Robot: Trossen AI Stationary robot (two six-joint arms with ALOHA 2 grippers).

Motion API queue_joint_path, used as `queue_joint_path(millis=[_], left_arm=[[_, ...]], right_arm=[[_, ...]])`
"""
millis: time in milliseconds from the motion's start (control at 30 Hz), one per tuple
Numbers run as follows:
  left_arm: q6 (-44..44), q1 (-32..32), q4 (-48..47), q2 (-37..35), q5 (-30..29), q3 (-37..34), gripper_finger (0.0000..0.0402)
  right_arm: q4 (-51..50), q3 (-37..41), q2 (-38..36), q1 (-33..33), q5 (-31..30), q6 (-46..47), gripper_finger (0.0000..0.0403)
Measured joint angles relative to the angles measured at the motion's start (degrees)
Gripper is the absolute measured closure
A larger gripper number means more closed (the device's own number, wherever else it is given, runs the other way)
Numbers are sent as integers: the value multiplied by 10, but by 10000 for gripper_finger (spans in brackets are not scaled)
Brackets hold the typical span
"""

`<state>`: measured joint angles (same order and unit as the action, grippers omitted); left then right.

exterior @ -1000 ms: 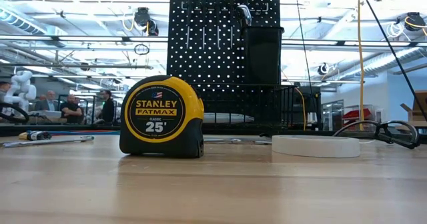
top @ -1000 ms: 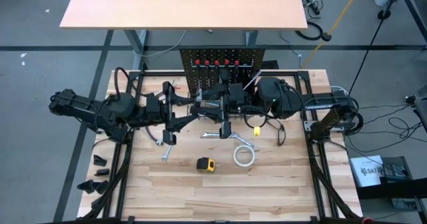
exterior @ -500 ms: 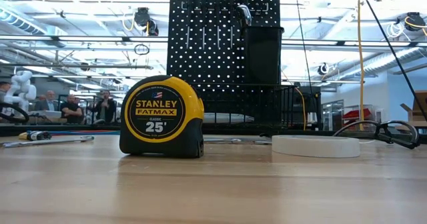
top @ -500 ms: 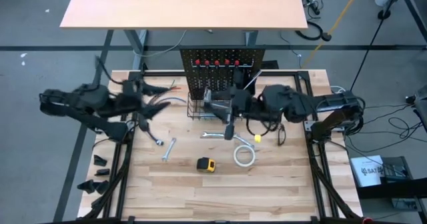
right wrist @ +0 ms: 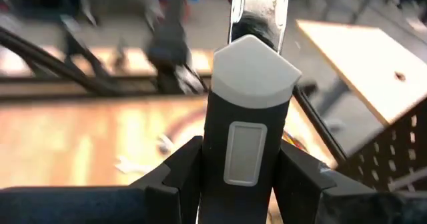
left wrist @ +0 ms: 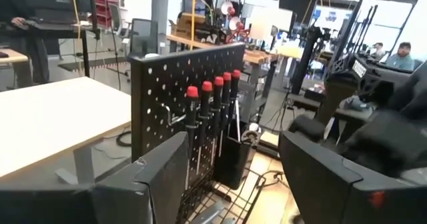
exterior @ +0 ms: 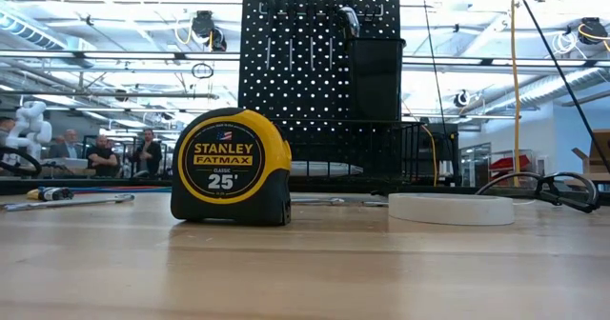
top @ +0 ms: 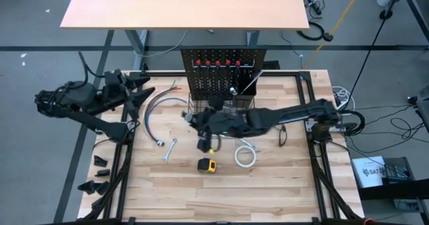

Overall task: Hang tools onto peg board
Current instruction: Put the black utility knife into the pegboard basket

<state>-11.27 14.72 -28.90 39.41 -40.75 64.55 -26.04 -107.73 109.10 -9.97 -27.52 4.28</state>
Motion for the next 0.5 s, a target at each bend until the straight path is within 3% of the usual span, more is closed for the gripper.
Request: queue_joint_path(millis=[400,500], left_arm=[[-3,0,-8,15,1,0,166],[-4,0,-8,15,2,0,166]], right_arm=[[-172,-85,123,30,-78,-19,265],[-191,-91,140,32,-124,-40,265]])
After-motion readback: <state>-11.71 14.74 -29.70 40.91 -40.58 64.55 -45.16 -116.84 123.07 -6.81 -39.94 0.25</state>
